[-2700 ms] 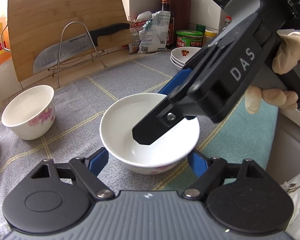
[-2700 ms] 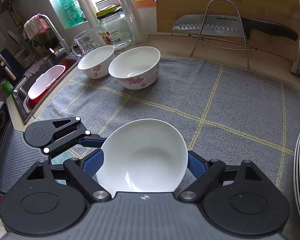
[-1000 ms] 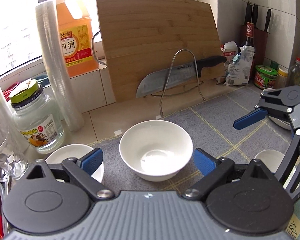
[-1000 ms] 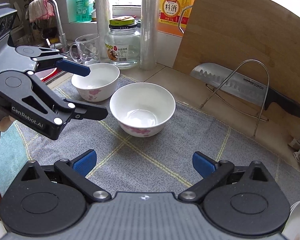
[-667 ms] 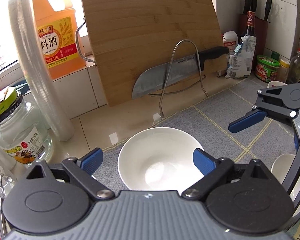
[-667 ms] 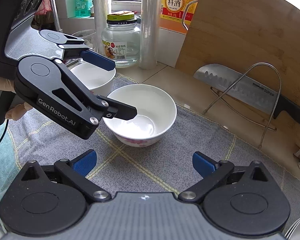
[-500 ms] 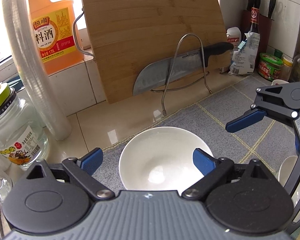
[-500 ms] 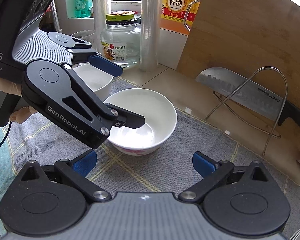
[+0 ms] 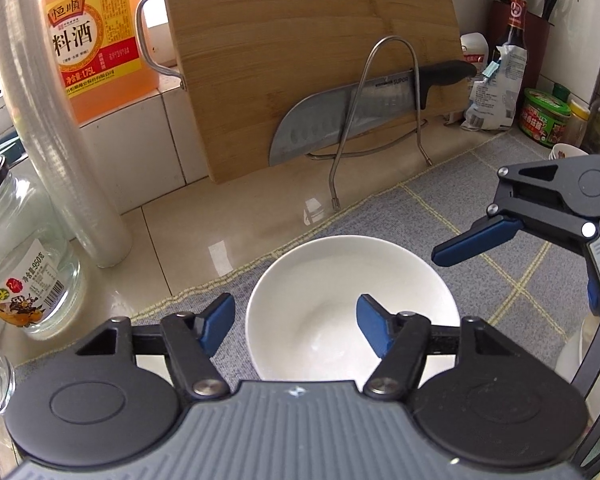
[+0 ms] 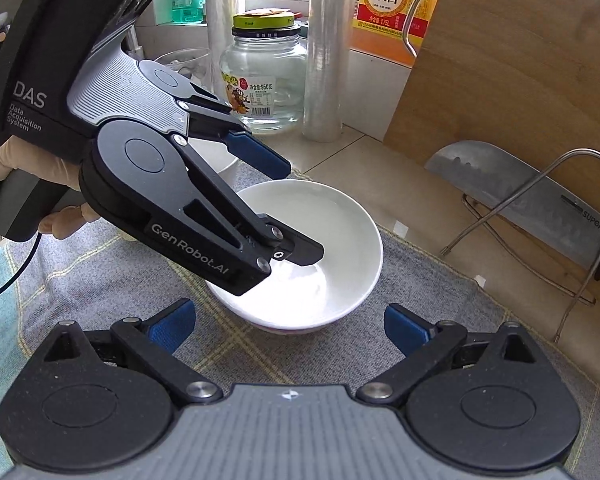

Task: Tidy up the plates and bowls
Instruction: 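Close the left gripper on the rim of the pink-flowered bowl, then lift the pink-flowered bowl with the left gripper and carry it over the white bowl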

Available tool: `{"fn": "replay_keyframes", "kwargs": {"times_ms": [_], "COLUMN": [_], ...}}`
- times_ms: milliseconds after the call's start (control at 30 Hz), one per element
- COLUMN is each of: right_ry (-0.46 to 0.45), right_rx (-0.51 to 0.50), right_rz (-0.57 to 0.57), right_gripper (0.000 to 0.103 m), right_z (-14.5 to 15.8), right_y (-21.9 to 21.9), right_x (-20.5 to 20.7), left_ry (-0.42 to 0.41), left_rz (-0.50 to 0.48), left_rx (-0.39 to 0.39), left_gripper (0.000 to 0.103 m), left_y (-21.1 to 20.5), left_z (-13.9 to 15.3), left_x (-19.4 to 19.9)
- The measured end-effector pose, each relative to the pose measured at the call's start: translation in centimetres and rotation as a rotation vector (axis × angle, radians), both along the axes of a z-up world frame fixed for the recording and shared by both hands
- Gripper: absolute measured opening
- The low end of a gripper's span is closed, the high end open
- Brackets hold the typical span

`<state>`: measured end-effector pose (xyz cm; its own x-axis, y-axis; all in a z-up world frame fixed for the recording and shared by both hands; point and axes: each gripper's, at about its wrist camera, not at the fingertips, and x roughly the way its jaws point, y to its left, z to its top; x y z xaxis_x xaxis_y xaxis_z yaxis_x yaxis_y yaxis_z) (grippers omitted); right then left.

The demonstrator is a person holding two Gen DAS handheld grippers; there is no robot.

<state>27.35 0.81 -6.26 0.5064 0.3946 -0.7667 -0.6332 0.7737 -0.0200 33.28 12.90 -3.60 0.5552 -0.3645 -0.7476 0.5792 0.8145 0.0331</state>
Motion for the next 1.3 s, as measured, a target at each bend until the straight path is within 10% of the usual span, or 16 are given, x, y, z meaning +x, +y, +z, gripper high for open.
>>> {"fn": "replay_keyframes", "kwargs": {"times_ms": [1300], "right_ry": [-0.032], "right_rx": [-0.047], "right_rz": [0.039], "right_gripper": [0.088], "right_z": [1.2], "right_y": [0.3], "right_x": [-0.8], "left_ry": [0.033], "left_rz": [-0.046], "left_rx": [-0.019], "left_gripper": [0.055], "left_y": [-0.4], "left_z": [1.5], "left_x": [-1.6]}}
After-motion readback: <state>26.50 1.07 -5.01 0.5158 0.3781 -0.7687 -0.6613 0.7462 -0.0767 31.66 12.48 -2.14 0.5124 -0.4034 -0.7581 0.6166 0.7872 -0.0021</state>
